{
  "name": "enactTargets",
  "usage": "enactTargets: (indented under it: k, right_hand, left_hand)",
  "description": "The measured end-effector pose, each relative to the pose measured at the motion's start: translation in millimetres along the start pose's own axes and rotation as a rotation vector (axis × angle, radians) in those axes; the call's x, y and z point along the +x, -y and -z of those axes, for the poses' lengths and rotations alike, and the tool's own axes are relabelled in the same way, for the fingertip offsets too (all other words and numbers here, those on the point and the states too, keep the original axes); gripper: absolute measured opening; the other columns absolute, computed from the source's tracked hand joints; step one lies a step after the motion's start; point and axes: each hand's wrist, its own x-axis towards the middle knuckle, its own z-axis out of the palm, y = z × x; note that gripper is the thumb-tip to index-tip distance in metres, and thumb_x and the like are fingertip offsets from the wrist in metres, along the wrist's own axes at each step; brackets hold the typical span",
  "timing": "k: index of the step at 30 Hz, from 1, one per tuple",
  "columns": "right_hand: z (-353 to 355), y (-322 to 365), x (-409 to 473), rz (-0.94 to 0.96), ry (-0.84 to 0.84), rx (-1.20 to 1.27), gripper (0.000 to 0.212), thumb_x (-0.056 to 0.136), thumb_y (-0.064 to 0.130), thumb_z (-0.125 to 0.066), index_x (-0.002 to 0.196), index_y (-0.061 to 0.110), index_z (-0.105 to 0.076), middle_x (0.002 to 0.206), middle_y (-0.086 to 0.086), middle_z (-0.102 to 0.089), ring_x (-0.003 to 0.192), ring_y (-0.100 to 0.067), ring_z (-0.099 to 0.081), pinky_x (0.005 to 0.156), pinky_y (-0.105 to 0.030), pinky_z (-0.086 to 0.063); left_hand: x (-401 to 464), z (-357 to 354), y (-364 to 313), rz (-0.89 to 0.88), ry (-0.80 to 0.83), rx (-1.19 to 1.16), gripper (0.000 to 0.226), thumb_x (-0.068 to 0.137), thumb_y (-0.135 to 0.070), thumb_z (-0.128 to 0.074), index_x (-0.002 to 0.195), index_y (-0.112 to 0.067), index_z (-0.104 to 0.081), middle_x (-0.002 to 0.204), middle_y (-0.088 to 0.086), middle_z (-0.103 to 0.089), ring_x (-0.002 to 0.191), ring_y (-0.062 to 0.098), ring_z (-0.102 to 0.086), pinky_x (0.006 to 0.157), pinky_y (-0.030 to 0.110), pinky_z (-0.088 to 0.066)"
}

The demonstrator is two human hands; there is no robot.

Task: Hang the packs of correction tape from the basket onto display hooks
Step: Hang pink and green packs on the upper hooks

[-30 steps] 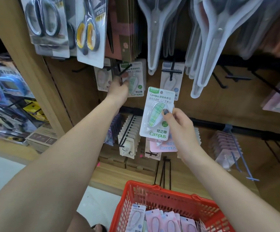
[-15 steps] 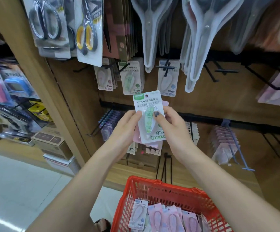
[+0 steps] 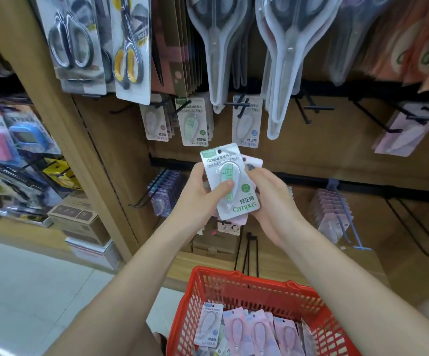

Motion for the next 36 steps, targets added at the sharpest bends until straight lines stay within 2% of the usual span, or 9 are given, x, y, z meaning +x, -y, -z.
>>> enactTargets:
  k: [3, 6, 12, 17, 21, 25, 28, 33, 36]
  right_hand:
    - [14, 2, -1, 0.065, -0.131, -0.086, 0.021, 0.102, 0.015, -0.060, 0.120, 0.021, -0.069, 0.127, -0.005, -0.069, 0.118, -0.028, -0.068, 0.101, -0.049, -0.057]
    - [40, 7, -10, 0.180, -0.201, -0.246, 0.035, 0.094, 0.003, -0.063, 0.110, 0.032, -0.072, 0.123, 0.003, -0.069, 0.118, -0.027, -0.067, 0.102, -0.056, -0.055]
    - [94, 37, -36, 0.336, -0.381, -0.170, 0.050, 0.094, -0.006, -0.056, 0.122, 0.035, -0.056, 0.114, 0.007, -0.074, 0.111, -0.020, -0.071, 0.090, -0.047, -0.056]
    - [122, 67, -50, 0.412, -0.572, -0.127, 0.039, 0.095, 0.000, -0.053, 0.124, 0.026, -0.049, 0.109, 0.014, -0.060, 0.095, -0.006, -0.061, 0.076, -0.029, -0.049]
    - [141, 81, -54, 0.534, -0.691, -0.165, 0.032, 0.094, 0.007, -0.064, 0.120, 0.019, -0.049, 0.102, 0.004, -0.058, 0.080, 0.003, -0.058, 0.064, -0.009, -0.044]
    - [154, 81, -61, 0.626, -0.748, -0.269, 0.043, 0.089, 0.011, -0.077, 0.119, 0.017, -0.047, 0.114, -0.001, -0.057, 0.081, 0.004, -0.065, 0.066, -0.011, -0.048]
    - [163, 82, -65, 0.672, -0.822, -0.292, 0.045, 0.087, 0.015, -0.077, 0.120, 0.019, -0.046, 0.118, 0.002, -0.058, 0.093, -0.008, -0.065, 0.070, -0.014, -0.049]
    - [176, 87, -69, 0.708, -0.946, -0.304, 0.048, 0.090, 0.022, -0.074, 0.130, 0.010, -0.050, 0.125, -0.001, -0.060, 0.101, -0.011, -0.063, 0.067, -0.006, -0.047]
    - [185, 88, -69, 0.713, -1.002, -0.258, 0.050, 0.090, 0.027, -0.075, 0.131, 0.012, -0.051, 0.128, 0.001, -0.061, 0.110, -0.010, -0.064, 0.070, -0.005, -0.047]
  left_hand:
    - [4, 5, -2, 0.012, -0.087, -0.078, 0.042, 0.101, -0.013, -0.065, 0.139, -0.022, -0.049, 0.128, -0.005, -0.069, 0.111, 0.009, -0.072, 0.091, 0.044, -0.063]
    - [6, 18, -10, 0.016, -0.165, -0.133, 0.037, 0.099, -0.007, -0.067, 0.131, -0.018, -0.051, 0.123, -0.001, -0.074, 0.109, 0.019, -0.075, 0.089, 0.051, -0.062]
    - [18, 42, -30, -0.073, -0.349, -0.117, 0.030, 0.100, -0.010, -0.067, 0.124, -0.019, -0.050, 0.116, -0.001, -0.076, 0.100, 0.016, -0.077, 0.077, 0.040, -0.064]
    - [25, 46, -40, -0.100, -0.433, -0.099, 0.034, 0.103, -0.014, -0.063, 0.132, -0.022, -0.047, 0.123, -0.001, -0.071, 0.101, 0.013, -0.075, 0.068, 0.025, -0.062]
    - [29, 45, -42, -0.071, -0.449, -0.053, 0.035, 0.104, -0.014, -0.060, 0.135, -0.024, -0.045, 0.121, -0.006, -0.067, 0.099, 0.009, -0.072, 0.064, 0.021, -0.060]
    - [31, 41, -42, -0.079, -0.443, -0.010, 0.038, 0.105, -0.015, -0.057, 0.141, -0.021, -0.044, 0.126, -0.005, -0.063, 0.106, 0.012, -0.069, 0.081, 0.033, -0.061]
    - [32, 38, -41, -0.073, -0.451, 0.002, 0.042, 0.106, -0.016, -0.055, 0.145, -0.022, -0.043, 0.129, -0.005, -0.062, 0.113, 0.018, -0.068, 0.089, 0.040, -0.060]
    - [33, 33, -40, -0.051, -0.477, 0.000, 0.044, 0.106, -0.017, -0.052, 0.148, -0.024, -0.041, 0.130, -0.006, -0.061, 0.112, 0.018, -0.067, 0.081, 0.036, -0.060]
    - [33, 34, -40, -0.042, -0.473, 0.001, 0.045, 0.105, -0.016, -0.051, 0.149, -0.023, -0.041, 0.131, -0.005, -0.062, 0.113, 0.019, -0.067, 0.079, 0.034, -0.059]
